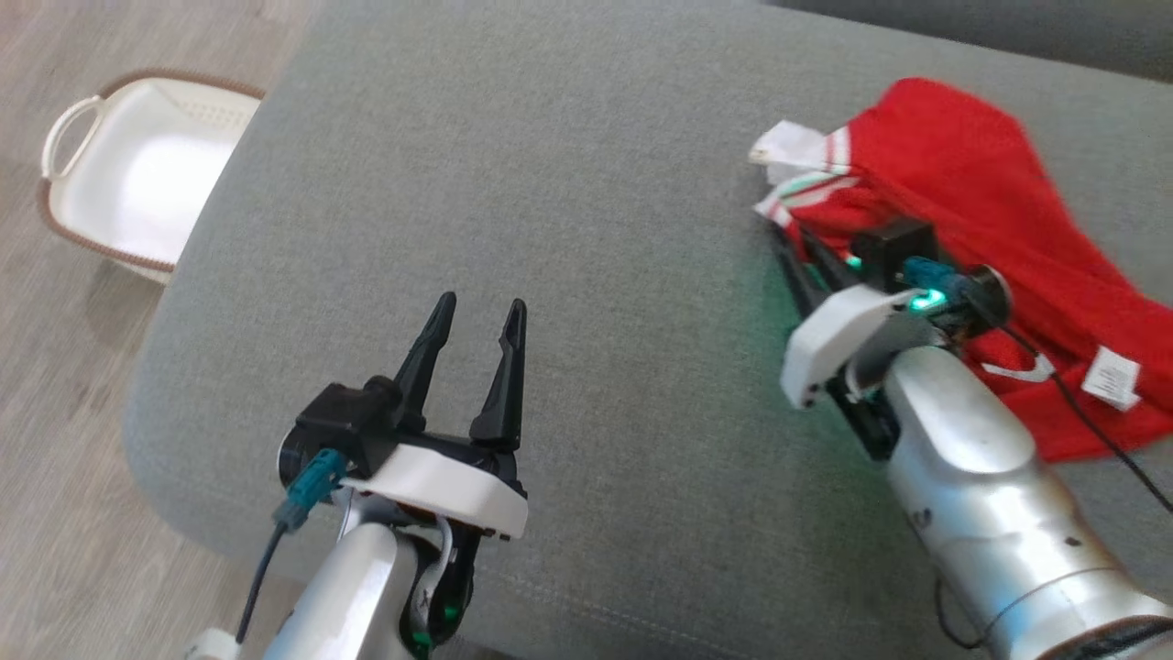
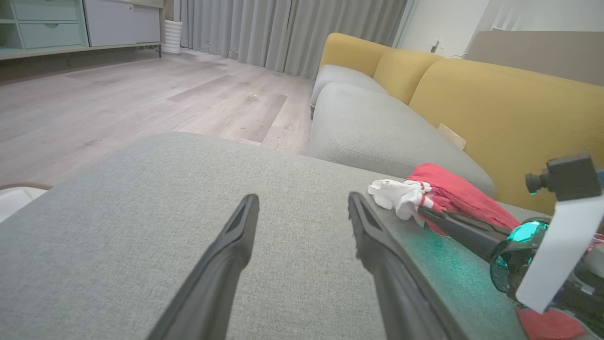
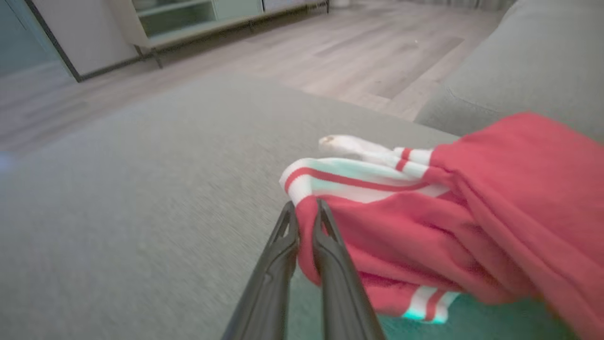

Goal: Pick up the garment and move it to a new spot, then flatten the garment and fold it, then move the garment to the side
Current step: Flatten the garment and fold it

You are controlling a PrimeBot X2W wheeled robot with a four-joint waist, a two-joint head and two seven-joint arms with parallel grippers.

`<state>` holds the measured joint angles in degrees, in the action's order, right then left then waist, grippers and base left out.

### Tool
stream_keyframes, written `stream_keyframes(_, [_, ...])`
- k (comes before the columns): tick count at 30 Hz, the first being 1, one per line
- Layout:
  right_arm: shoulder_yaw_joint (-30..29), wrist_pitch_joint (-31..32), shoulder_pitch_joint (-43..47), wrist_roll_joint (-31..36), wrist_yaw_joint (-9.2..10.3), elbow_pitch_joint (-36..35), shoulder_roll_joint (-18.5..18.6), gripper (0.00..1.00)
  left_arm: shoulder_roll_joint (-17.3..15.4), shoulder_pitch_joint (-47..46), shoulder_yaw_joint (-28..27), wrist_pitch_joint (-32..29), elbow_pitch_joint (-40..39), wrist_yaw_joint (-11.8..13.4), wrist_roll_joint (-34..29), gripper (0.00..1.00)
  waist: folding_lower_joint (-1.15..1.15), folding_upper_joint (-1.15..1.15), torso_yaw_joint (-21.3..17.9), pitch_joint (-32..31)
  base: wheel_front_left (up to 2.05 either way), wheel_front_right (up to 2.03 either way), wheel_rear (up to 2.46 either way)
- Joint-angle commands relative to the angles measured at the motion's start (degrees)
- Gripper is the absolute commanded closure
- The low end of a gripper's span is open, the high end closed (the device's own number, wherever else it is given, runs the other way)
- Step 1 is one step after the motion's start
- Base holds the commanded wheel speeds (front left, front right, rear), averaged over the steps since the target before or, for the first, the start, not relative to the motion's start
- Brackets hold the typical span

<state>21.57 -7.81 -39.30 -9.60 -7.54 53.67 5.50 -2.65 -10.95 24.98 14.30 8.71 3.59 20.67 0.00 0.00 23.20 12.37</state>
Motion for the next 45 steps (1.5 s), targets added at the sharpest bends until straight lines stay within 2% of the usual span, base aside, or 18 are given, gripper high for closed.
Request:
stream_keyframes(1, [2.86, -1.33, -0.95, -2.60, 0.05, -3.39, -1.67, 1.00, -0.22, -1.58, -2.14, 0.70, -1.55, -0.13, -0.77, 0.00, 0.00, 0.00, -0.83, -0.98, 0.00, 0.00, 0.00])
stream_keyframes(7, [12.93, -0.17, 0.21, -13.18, 0.05, -12.22, -2.52, 1.00, -0.22, -1.02, -2.84, 0.70, -1.01, -0.68, -1.59, 0.00, 0.00, 0.00, -2.00, -2.44, 0.00, 0.00, 0.00])
stream_keyframes(8, [16.20, 1.08, 1.11, -16.75, 0.05, -15.54, -2.57, 1.00, -0.22, -0.89, -3.06, 0.70, -0.96, -0.74, -1.74, 0.00, 0.00, 0.00, -2.22, -2.71, 0.00, 0.00, 0.00])
stream_keyframes(13, [23.47, 4.77, 4.32, -22.60, 0.05, -20.31, -2.60, 0.99, -0.22, -0.35, -3.55, 0.70, -0.94, -0.86, -2.05, 0.00, 0.00, 0.00, -2.78, -3.40, 0.00, 0.00, 0.00])
stream_keyframes(14, [24.50, 5.33, 4.68, -22.24, 0.05, -19.96, -2.39, 0.00, -0.22, -0.19, -3.65, 0.70, -0.95, -0.87, -2.08, 0.00, 0.00, 0.00, -2.90, -3.52, 0.00, 0.00, 0.00])
stream_keyframes(19, [25.97, 5.17, 5.42, -20.12, 0.05, -18.17, -1.44, 0.00, -0.22, 0.35, -4.15, 0.70, -0.89, -0.85, -2.27, 0.00, 0.00, 0.00, -3.71, -4.14, 0.00, 0.00, 0.00])
stream_keyframes(27, [21.69, 0.18, 6.53, -16.02, 0.05, -19.19, 1.26, 0.00, -0.22, 1.71, -7.49, 0.70, -1.09, -1.05, -3.13, 0.00, 0.00, 0.00, -8.75, -7.30, 0.00, 0.00, 0.00])
stream_keyframes(35, [8.81, -5.16, 13.46, -7.21, 0.05, -25.82, 2.65, 0.00, -0.22, 2.85, -11.34, 0.70, -2.84, -1.05, -3.33, 0.00, 0.00, 0.00, -15.27, -9.75, 0.00, 0.00, 0.00])
stream_keyframes(41, [-1.82, -6.13, 22.06, -1.35, 0.05, -33.40, 0.90, 0.00, -0.22, 3.80, -11.41, 0.70, -3.65, -0.97, -3.54, 0.00, 0.00, 0.00, -18.24, -10.74, 0.00, 0.00, 0.00])
stream_keyframes(45, [-5.95, -6.03, 26.77, 0.98, 0.05, -37.17, -0.62, 0.00, -0.22, 4.86, -11.31, 0.70, -3.69, -0.86, -3.75, 0.00, 0.00, 0.00, -19.32, -10.98, 0.00, 0.00, 0.00])
